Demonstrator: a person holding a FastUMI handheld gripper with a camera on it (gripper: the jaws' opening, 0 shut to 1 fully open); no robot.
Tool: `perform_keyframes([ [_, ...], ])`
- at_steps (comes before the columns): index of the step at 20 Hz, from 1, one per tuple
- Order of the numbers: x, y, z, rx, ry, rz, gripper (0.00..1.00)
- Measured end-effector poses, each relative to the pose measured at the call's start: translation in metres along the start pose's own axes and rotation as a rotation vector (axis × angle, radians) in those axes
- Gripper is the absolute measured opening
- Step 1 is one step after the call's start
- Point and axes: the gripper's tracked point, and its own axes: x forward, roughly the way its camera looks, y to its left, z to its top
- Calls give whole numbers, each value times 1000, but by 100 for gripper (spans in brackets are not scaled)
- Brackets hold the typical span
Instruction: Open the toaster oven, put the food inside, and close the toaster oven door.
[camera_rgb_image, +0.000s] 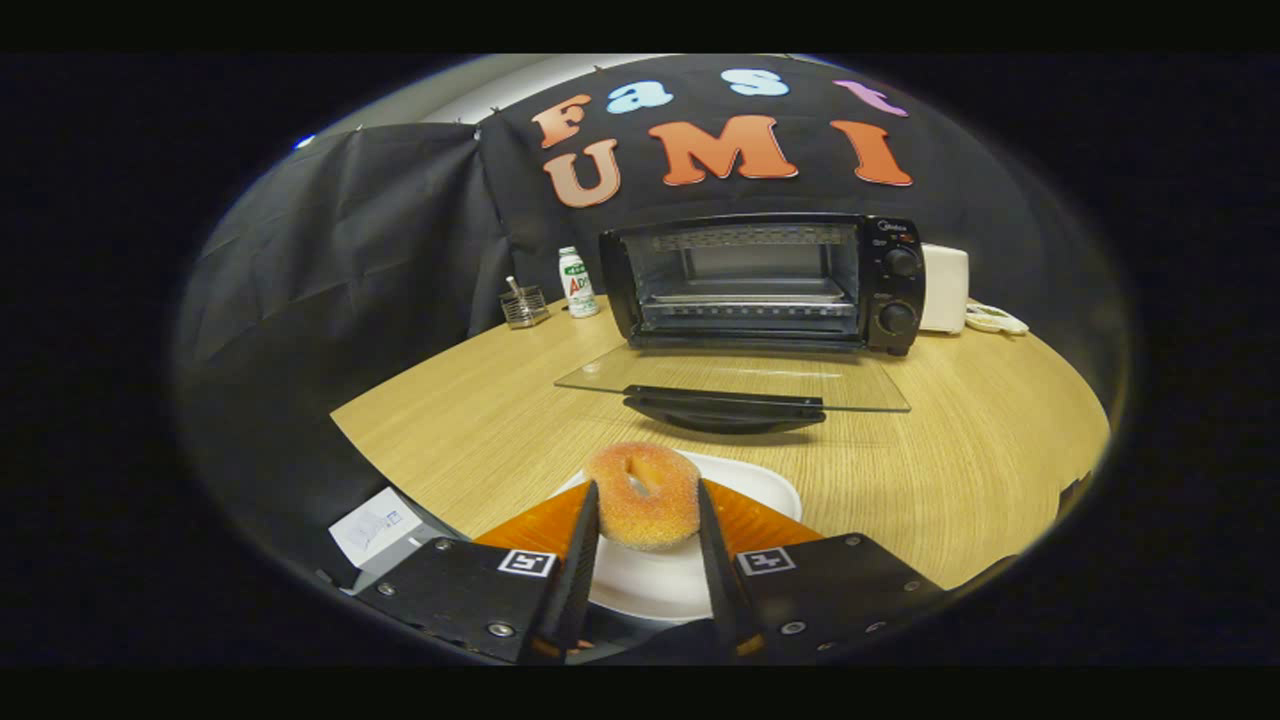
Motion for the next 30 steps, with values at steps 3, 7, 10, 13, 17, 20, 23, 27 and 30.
perform_keyframes([
  [3,0,1,20,99,-40,23,51],
  [7,7,2,57,282,-107,66,51],
  [10,23,-2,82,428,-153,95,51],
  [13,41,-10,110,549,-197,117,45],
  [17,69,-11,143,635,-231,151,44],
  [20,91,-15,160,701,-230,150,44],
  [23,116,-26,172,732,-231,109,44],
  [27,147,-44,189,771,-240,69,44],
  [30,167,-60,193,808,-252,35,44],
])
